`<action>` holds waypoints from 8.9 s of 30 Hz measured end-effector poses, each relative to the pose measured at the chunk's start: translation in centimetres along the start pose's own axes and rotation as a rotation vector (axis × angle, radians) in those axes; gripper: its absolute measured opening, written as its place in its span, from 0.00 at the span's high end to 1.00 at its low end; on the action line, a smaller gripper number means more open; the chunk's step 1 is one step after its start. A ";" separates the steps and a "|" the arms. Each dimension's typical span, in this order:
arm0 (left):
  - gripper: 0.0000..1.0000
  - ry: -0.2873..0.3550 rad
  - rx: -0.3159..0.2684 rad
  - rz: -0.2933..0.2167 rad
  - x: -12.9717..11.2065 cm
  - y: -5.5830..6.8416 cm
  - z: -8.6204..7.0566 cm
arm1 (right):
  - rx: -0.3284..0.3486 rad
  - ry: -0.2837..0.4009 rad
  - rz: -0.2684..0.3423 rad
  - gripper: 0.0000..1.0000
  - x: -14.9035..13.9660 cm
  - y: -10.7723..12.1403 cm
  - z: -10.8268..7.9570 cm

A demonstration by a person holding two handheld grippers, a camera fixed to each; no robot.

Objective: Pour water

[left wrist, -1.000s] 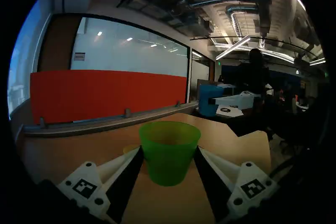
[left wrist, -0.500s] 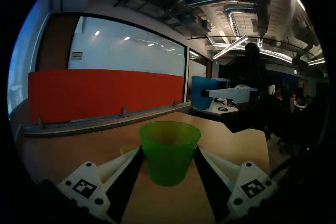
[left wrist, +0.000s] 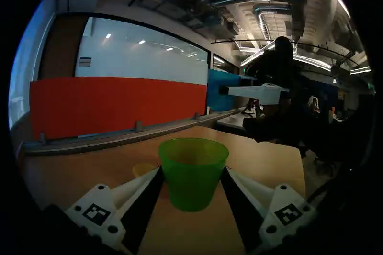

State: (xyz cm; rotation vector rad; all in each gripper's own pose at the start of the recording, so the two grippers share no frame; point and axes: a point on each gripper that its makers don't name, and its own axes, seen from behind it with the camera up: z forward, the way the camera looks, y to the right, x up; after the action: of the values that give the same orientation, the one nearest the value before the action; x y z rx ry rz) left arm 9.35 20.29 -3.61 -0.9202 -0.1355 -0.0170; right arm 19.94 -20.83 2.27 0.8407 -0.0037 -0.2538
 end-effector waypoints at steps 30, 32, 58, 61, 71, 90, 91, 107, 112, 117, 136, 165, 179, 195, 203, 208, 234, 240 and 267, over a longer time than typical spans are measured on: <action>0.18 0.009 -0.031 0.010 0.4 1.5 0.8 | 0.056 0.012 -0.273 0.14 4.8 -2.0 3.3; 0.18 0.010 -0.032 0.011 0.5 1.5 0.8 | 0.058 0.013 -0.286 0.14 5.0 -2.1 3.4; 0.18 0.019 -0.063 0.021 1.1 1.6 1.3 | 0.080 0.011 -0.517 0.14 5.5 -3.7 5.2; 0.18 0.019 -0.067 0.024 1.2 1.8 1.3 | 0.080 0.016 -0.541 0.13 5.8 -3.8 5.2; 0.18 0.019 -0.078 0.030 1.4 2.2 1.2 | 0.082 0.033 -0.646 0.14 6.3 -4.5 5.0; 0.19 0.021 -0.088 0.033 1.4 2.8 1.2 | 0.081 0.024 -0.803 0.13 6.2 -5.0 5.2; 0.18 0.022 -0.087 0.033 1.4 2.7 1.2 | 0.081 0.023 -0.812 0.14 6.1 -5.0 5.2; 0.19 0.034 -0.090 0.018 1.6 2.5 1.2 | 0.071 0.019 -0.940 0.14 6.2 -5.3 5.9; 0.18 0.036 -0.087 0.015 1.8 2.5 1.1 | 0.065 0.016 -0.974 0.14 6.2 -5.3 6.0; 0.19 0.037 -0.087 0.014 1.8 2.5 1.1 | 0.059 0.019 -1.001 0.14 6.4 -5.3 6.1; 0.19 0.035 -0.084 0.009 1.5 2.3 1.2 | 0.046 0.018 -1.060 0.14 6.5 -5.0 6.4; 0.19 0.046 -0.082 0.046 2.2 2.7 1.0 | 0.021 0.029 -1.165 0.14 7.3 -4.6 6.7; 0.19 0.046 -0.083 0.050 2.3 2.8 1.0 | 0.010 0.034 -1.209 0.14 7.9 -4.2 6.7; 0.19 0.044 -0.082 0.052 2.4 2.9 1.0 | 0.003 0.038 -1.256 0.14 8.2 -4.0 6.6; 0.19 0.044 -0.081 0.053 2.3 2.8 1.1 | 0.000 0.036 -1.283 0.14 8.4 -4.0 6.6; 0.19 0.043 -0.082 0.053 2.3 2.9 1.1 | -0.002 0.035 -1.299 0.14 8.4 -4.0 6.7; 0.19 0.044 -0.080 0.054 2.3 2.8 1.0 | -0.002 0.032 -1.417 0.14 8.2 -5.1 6.5; 0.19 0.045 -0.079 0.055 2.4 2.8 1.0 | -0.003 0.036 -1.420 0.14 8.3 -5.3 6.5; 0.19 0.048 -0.074 0.058 2.5 2.8 0.9 | 0.043 0.083 -1.106 0.14 8.4 -6.9 5.9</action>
State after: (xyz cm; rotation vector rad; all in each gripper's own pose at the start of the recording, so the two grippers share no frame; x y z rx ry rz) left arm 11.90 22.81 -4.96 -0.9969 -0.0638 0.0102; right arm 26.00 -31.43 0.28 0.8261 0.5475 -1.2569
